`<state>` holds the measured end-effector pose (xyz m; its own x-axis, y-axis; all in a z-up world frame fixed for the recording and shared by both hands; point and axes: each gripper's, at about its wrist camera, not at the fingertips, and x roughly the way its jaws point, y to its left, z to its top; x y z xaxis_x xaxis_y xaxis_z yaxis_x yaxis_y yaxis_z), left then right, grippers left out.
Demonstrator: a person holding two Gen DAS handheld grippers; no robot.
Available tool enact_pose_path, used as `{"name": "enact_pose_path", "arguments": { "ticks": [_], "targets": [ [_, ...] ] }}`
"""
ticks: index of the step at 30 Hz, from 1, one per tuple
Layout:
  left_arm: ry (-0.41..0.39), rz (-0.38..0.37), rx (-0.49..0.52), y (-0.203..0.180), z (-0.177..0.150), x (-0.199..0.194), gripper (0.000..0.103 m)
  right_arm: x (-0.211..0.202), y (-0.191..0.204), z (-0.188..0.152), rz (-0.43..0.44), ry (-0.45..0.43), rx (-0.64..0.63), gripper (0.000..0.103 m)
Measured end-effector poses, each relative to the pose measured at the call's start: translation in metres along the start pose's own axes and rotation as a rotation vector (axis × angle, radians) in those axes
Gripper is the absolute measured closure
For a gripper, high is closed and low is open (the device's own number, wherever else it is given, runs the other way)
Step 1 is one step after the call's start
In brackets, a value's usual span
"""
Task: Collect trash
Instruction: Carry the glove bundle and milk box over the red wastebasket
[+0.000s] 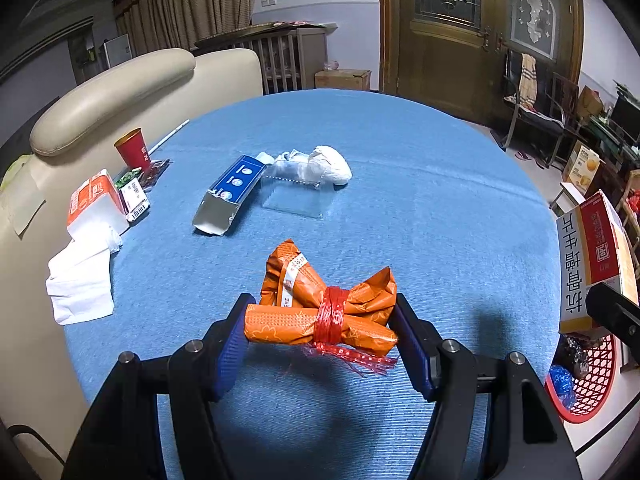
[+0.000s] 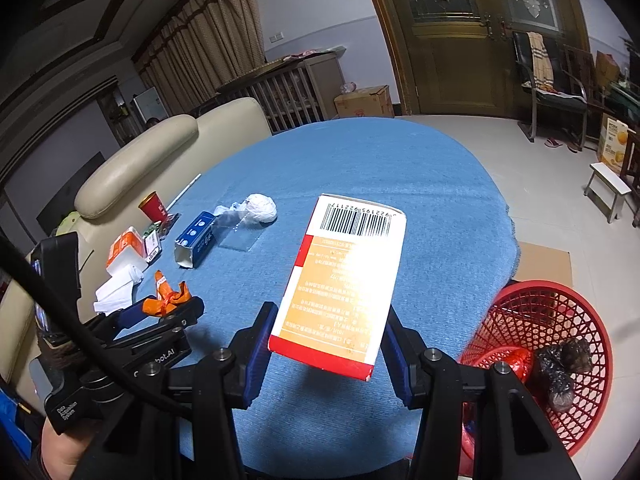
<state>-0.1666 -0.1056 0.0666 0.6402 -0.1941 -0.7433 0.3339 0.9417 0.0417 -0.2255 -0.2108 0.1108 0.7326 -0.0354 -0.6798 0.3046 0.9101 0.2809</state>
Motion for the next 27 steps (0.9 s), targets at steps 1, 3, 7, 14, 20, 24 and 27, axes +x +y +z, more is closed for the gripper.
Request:
{"name": "enact_pose_path", "arguments": {
  "ticks": [1, 3, 7, 14, 20, 24, 27],
  "targets": [
    [0.0, 0.0, 0.002, -0.001, 0.0, 0.0, 0.034, 0.0, -0.001, 0.0, 0.0, 0.001, 0.001, 0.05],
    [0.001, 0.0, 0.006, -0.002, 0.001, 0.001, 0.034, 0.001, -0.002, -0.001, -0.001, 0.003, 0.004, 0.05],
    [0.001, 0.0, 0.012, -0.004, 0.0, 0.001, 0.034, 0.001, -0.003, -0.002, 0.0, 0.005, 0.007, 0.05],
    [-0.001, -0.005, 0.026, -0.01, 0.0, 0.001, 0.034, 0.001, -0.005, -0.002, 0.0, 0.004, 0.011, 0.05],
    [0.002, -0.009, 0.036, -0.014, 0.0, 0.003, 0.034, 0.001, -0.007, -0.004, 0.0, 0.008, 0.014, 0.05],
    [0.011, -0.018, 0.039, -0.017, -0.002, 0.005, 0.034, 0.002, -0.008, -0.005, 0.002, 0.012, 0.015, 0.05],
    [0.026, -0.032, 0.045, -0.021, -0.006, 0.007, 0.034, 0.003, -0.008, -0.007, 0.004, 0.016, 0.013, 0.05]
  ]
}}
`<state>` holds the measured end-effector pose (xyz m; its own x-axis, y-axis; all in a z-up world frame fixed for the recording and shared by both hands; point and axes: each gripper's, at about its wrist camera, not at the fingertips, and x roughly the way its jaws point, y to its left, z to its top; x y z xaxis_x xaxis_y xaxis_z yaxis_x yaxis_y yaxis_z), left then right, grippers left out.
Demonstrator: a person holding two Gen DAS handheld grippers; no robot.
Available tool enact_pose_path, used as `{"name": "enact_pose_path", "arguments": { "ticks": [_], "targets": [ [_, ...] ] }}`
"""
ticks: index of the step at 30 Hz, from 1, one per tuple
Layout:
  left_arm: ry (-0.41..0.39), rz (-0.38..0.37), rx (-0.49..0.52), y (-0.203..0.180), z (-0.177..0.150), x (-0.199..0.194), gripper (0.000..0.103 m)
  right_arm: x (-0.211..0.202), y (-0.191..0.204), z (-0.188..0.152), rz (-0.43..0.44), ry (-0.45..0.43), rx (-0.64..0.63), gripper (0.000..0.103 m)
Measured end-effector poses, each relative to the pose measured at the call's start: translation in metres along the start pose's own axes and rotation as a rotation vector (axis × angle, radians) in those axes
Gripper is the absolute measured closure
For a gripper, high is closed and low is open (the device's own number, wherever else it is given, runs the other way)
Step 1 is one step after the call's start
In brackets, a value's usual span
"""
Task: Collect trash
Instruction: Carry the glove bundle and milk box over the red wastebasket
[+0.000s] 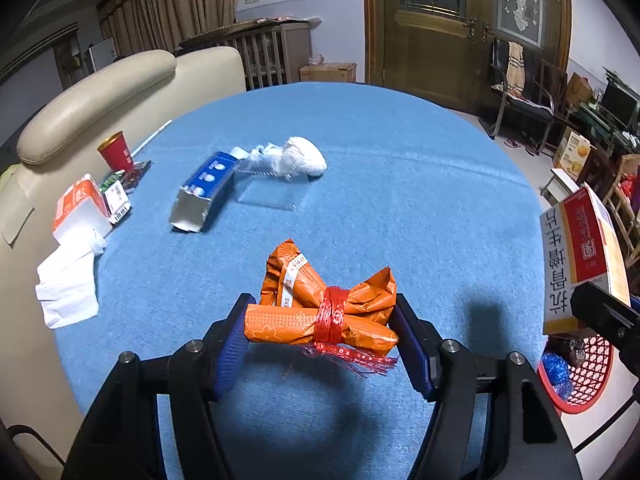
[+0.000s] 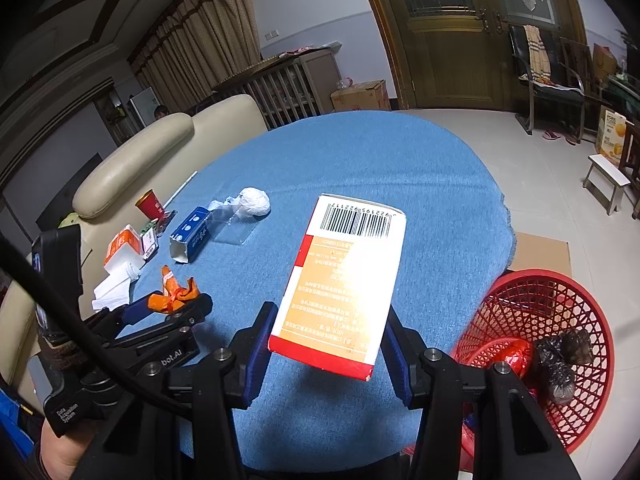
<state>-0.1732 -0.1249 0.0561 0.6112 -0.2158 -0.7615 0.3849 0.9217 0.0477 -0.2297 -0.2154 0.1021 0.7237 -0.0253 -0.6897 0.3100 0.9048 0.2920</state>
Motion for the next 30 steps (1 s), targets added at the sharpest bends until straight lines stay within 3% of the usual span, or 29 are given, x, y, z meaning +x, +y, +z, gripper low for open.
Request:
{"name": "enact_pose_path", "arguments": {
  "ticks": [30],
  "targets": [
    [0.021, -0.016, 0.06, -0.026, -0.008, 0.007, 0.034, -0.005, -0.03, -0.018, -0.03, 0.016, 0.053, 0.05]
  ]
}}
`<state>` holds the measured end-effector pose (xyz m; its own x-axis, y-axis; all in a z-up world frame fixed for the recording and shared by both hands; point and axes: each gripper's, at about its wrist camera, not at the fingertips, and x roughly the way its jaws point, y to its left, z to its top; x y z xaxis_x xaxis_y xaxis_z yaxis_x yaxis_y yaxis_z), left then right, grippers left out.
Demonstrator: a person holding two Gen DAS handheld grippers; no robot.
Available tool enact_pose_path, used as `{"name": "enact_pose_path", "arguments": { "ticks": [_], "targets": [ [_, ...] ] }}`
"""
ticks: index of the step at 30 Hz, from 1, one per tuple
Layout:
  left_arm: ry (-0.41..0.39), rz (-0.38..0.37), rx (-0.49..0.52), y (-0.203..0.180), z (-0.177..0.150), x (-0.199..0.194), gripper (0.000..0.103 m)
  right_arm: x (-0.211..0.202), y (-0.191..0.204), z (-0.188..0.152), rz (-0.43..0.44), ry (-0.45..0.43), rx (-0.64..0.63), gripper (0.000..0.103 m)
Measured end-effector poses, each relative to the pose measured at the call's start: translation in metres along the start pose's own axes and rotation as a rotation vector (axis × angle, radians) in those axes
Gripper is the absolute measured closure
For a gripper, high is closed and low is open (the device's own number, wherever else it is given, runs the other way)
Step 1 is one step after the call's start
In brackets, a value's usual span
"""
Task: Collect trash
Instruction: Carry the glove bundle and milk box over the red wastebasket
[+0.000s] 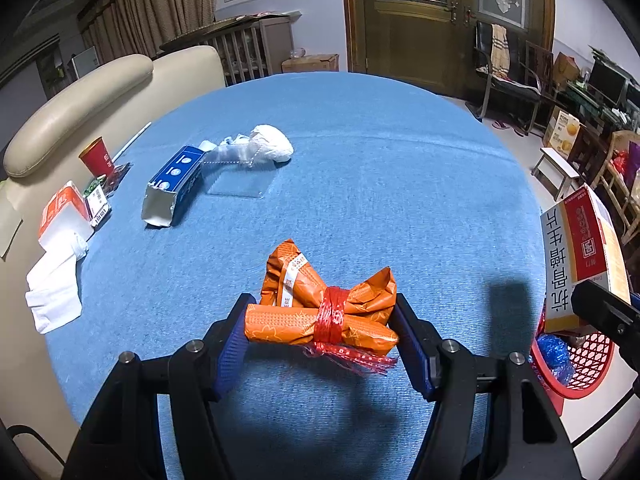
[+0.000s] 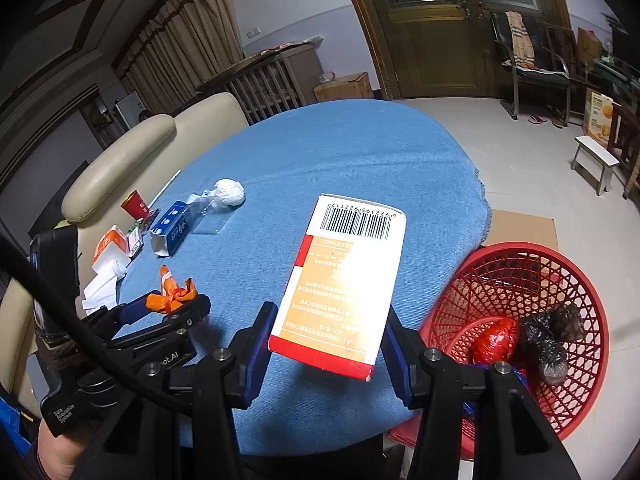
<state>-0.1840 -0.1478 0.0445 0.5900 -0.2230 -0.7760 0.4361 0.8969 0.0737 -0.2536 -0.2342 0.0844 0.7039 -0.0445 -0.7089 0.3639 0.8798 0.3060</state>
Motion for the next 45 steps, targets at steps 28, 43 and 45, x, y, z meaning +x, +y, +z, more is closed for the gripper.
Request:
{"name": "enact_pose_path", "arguments": {
  "ticks": [28, 43, 45],
  "targets": [
    [-0.007, -0.037, 0.132, -0.062, 0.006, -0.001, 0.034, -0.029, -0.083, -0.008, -0.099, -0.034, 0.122, 0.05],
    [-0.034, -0.176, 0.298, -0.155, 0.019, -0.017, 0.034, -0.037, -0.147, -0.016, -0.208, -0.005, 0.184, 0.05],
    [-0.033, -0.192, 0.318, -0.167, 0.019, -0.018, 0.034, -0.038, -0.155, -0.019, -0.219, 0.005, 0.191, 0.05]
  ]
}}
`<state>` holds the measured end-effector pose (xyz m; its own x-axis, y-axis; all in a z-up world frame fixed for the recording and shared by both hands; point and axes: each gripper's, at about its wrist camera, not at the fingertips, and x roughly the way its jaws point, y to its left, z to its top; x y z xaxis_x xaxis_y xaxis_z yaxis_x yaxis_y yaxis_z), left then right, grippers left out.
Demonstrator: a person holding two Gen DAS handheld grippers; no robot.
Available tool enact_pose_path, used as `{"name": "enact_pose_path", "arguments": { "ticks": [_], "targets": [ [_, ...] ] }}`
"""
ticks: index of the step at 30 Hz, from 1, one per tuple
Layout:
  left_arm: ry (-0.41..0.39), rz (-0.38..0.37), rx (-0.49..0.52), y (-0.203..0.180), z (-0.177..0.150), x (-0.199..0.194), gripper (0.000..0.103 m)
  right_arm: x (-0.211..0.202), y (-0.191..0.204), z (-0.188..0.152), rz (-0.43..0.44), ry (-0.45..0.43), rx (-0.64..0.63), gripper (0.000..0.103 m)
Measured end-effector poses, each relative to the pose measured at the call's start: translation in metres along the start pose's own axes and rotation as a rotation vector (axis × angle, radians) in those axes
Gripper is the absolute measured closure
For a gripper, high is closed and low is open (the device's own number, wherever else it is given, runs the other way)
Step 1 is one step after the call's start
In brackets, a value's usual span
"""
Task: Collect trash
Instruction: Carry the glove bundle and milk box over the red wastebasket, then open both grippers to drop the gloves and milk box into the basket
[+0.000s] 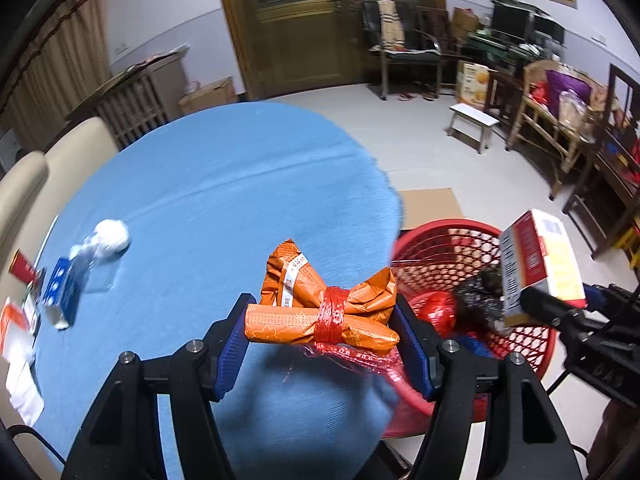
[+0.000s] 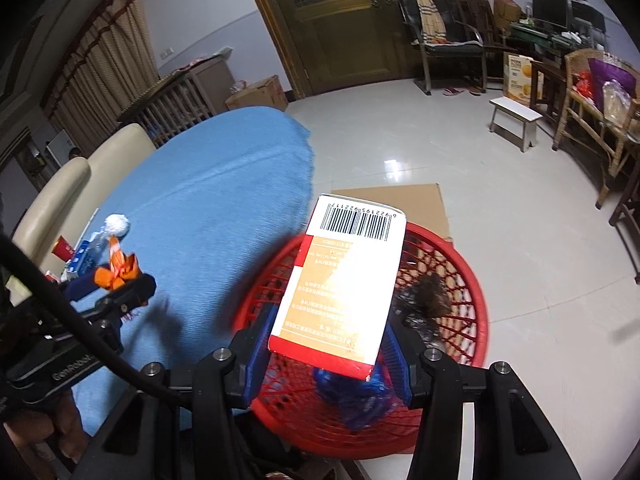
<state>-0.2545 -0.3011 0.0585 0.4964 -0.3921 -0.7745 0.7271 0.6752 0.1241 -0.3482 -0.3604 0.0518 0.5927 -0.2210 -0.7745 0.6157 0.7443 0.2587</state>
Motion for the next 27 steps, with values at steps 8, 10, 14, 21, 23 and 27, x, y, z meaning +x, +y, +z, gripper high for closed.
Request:
{"name": "enact_pose_path", "arguments": {
  "ticks": [8, 10, 14, 21, 23, 27],
  "targets": [
    [0.03, -0.035, 0.038, -0.023, 0.005, 0.011, 0.034, 0.005, -0.026, -0.003, -0.044, 0.037, 0.006, 0.05],
    [0.035, -0.039, 0.05, -0.03, 0.008, 0.013, 0.034, 0.005, -0.031, -0.004, -0.052, 0.043, 0.012, 0.05],
    [0.042, -0.046, 0.066, -0.039, 0.01, 0.015, 0.034, 0.008, -0.038, -0.006, -0.059, 0.057, 0.023, 0.05],
    [0.048, -0.056, 0.088, -0.047, 0.013, 0.016, 0.034, 0.012, -0.037, -0.005, -0.056, 0.066, 0.019, 0.049],
    [0.048, -0.057, 0.092, -0.048, 0.014, 0.017, 0.034, 0.014, -0.037, -0.004, -0.056, 0.067, 0.015, 0.049],
    [0.053, -0.057, 0.092, -0.049, 0.015, 0.017, 0.034, 0.017, -0.039, -0.004, -0.056, 0.071, 0.013, 0.049]
  ]
}}
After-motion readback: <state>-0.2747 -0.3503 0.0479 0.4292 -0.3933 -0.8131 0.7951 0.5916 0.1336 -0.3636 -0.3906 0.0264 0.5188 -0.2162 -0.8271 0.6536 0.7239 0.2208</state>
